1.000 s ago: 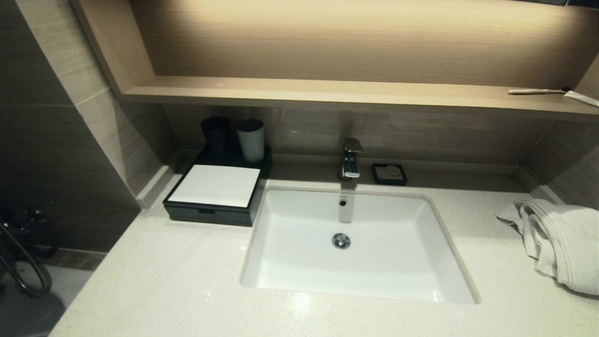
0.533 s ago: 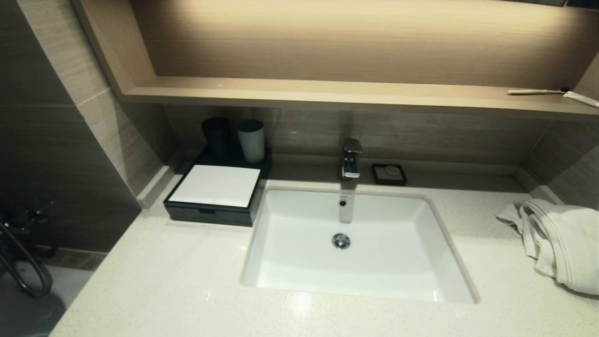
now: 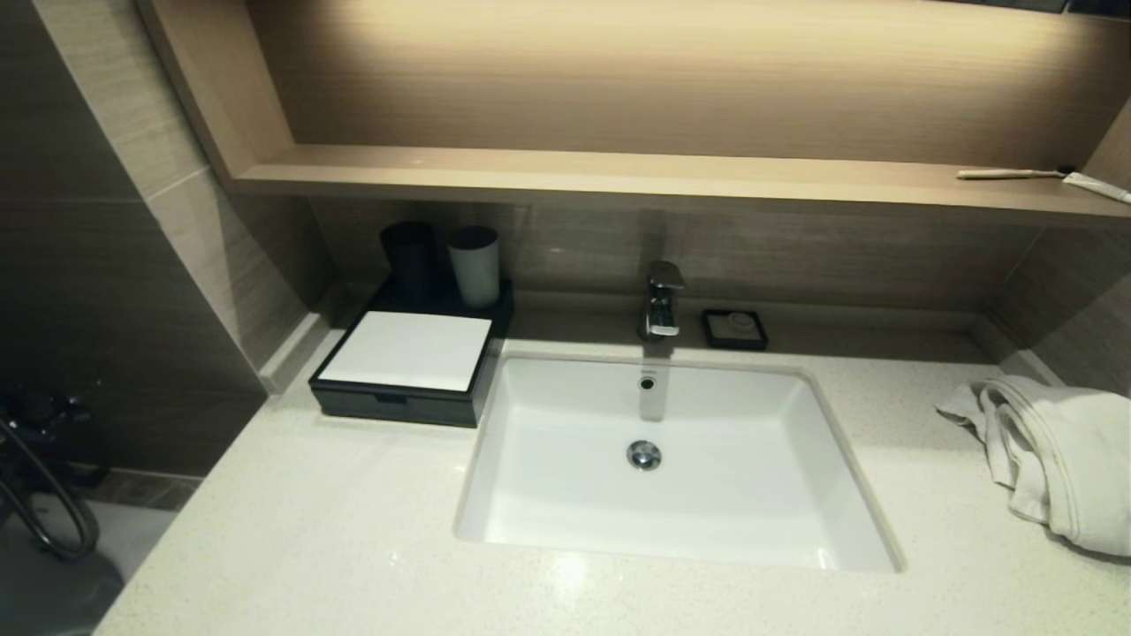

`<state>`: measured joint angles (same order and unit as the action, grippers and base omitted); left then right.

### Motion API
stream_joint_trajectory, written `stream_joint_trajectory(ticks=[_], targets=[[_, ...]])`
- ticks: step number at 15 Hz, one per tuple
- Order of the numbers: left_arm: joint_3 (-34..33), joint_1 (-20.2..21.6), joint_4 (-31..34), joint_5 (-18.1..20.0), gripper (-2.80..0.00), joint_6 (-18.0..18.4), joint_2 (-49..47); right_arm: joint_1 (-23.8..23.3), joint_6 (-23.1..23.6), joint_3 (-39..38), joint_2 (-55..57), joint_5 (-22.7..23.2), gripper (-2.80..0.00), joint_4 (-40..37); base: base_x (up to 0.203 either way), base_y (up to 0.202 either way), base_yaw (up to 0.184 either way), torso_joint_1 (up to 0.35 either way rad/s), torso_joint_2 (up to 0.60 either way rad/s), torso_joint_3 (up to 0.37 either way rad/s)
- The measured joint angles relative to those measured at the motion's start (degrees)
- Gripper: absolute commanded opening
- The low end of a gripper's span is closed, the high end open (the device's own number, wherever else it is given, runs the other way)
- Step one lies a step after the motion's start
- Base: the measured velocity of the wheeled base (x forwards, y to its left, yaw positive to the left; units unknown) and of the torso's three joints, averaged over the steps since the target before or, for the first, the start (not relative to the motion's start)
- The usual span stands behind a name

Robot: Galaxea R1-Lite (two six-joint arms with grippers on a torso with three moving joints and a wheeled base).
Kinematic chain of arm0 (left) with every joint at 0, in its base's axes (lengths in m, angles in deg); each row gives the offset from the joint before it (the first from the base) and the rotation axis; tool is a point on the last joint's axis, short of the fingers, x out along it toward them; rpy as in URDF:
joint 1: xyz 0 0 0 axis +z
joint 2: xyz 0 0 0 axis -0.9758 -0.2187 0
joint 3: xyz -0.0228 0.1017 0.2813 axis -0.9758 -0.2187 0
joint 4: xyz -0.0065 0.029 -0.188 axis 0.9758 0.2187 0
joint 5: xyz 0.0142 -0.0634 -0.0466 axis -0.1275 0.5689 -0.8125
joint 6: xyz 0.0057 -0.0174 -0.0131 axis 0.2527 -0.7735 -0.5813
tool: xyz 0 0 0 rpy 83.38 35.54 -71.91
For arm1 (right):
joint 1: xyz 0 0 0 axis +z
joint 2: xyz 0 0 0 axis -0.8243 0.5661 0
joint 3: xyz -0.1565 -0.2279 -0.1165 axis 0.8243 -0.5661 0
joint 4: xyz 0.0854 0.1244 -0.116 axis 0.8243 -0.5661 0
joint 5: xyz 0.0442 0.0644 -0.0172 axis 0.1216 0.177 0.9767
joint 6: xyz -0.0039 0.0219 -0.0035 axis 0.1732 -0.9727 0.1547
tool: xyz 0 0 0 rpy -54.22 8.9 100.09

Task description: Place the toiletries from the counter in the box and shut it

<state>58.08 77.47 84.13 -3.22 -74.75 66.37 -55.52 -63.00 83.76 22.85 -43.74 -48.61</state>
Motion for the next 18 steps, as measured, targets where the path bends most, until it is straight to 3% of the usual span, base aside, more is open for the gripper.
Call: stream_joint_trajectory(ticks=[2,5,9,13,18], targets=[[-3.7,0.0,-5.6,1.9,-2.8,-0.2,0.4,0.0,0.0,0.0,0.0,0.0,-2.8,0.0,0.0,0.0,0.0,0.0,0.0,0.0],[-5.1,0.0,-6.9,5.5,-2.8,-1.2,0.6,0.0,0.0,0.0,0.0,0.0,-2.8,0.0,0.0,0.0,0.0,0.0,0.0,0.0],[-5.3,0.0,-4.4,7.5,-2.8,-1.3,0.7,0.0,0.0,0.0,0.0,0.0,-2.8,0.0,0.0,0.0,0.0,0.0,0.0,0.0],[-5.4,0.0,2.9,7.5,-2.8,-1.9,2.2,0.0,0.0,0.0,0.0,0.0,-2.8,0.0,0.0,0.0,0.0,0.0,0.0,0.0],[-5.4,0.0,3.0,7.4,-2.8,-3.8,3.3,0.0,0.0,0.0,0.0,0.0,-2.8,0.0,0.0,0.0,0.0,0.0,0.0,0.0]])
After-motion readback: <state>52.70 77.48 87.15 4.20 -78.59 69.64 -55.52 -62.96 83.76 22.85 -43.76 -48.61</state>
